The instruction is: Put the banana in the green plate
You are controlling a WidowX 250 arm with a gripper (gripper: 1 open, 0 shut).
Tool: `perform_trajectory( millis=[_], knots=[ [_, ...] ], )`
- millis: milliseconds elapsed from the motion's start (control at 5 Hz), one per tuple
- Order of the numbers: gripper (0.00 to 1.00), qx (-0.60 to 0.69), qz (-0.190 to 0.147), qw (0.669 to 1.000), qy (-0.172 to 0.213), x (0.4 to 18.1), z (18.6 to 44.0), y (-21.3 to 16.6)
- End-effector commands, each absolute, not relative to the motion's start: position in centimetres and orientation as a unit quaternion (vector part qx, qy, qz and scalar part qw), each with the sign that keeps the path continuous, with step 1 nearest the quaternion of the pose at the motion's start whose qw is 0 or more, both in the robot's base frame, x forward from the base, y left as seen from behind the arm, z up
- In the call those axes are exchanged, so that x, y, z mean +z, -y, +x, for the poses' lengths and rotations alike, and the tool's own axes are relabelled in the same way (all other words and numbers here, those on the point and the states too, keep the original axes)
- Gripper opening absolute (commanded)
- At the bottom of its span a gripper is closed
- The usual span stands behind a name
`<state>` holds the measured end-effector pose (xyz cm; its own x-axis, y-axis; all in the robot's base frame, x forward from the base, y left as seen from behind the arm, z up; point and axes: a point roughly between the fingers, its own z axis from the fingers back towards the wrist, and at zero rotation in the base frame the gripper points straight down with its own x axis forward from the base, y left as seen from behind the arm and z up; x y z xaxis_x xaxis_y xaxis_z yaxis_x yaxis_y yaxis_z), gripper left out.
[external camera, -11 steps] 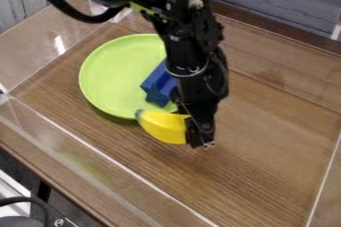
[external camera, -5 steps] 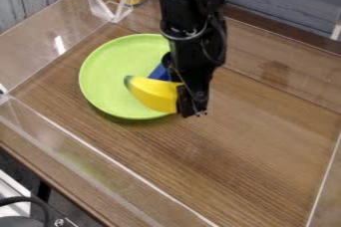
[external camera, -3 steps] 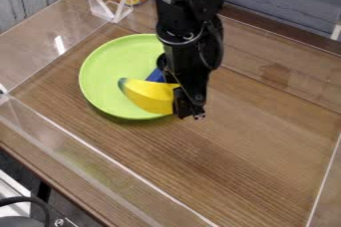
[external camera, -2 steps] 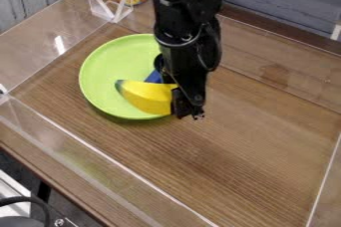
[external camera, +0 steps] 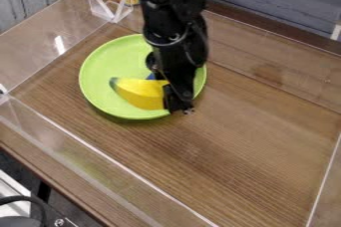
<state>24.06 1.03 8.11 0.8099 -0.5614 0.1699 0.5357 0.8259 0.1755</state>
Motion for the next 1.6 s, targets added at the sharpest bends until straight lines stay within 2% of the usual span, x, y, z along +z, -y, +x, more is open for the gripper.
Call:
perform_trajectory(
  millis=[0,200,600,1000,1400],
  knots=[
    [0.0,-0.289,0.063,0.948,0.117,8.2,24.7,-1.6],
    [0.0,-0.287,0.064,0.949,0.118,7.9,25.1,-1.9],
    [0.0,-0.25,0.067,0.959,0.115,6.3,24.6,-2.3],
    [0.0,-0.25,0.06,0.958,0.127,7.0,26.5,-1.4],
    [0.0,-0.266,0.057,0.954,0.127,8.8,27.0,-0.9]
  ],
)
